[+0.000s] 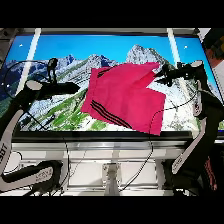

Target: Fold the clothes and pants, and hang the long-sleeved shirts on hangers.

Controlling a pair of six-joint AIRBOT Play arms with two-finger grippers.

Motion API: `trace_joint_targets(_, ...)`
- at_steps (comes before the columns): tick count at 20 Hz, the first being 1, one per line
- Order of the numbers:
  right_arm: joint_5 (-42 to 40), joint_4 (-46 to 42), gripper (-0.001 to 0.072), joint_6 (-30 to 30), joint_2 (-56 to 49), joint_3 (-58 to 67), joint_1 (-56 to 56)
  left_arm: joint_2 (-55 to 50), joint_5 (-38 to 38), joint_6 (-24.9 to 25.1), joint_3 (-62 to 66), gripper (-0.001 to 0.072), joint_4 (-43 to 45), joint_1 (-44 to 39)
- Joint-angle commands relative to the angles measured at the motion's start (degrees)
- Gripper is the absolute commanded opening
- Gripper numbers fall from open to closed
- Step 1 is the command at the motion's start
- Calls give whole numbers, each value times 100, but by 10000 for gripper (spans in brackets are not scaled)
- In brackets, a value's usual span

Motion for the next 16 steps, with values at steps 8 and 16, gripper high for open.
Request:
trace_joint_targets(8, -564, -846, 295, 778, 15, -2, 221, 0, -57, 0, -2, 12, 0, 7)
trace_joint_targets(16, -525, -1034, 296, 1119, 57, 15, 509, 0, -79, 2, -2, 11, 0, 7)
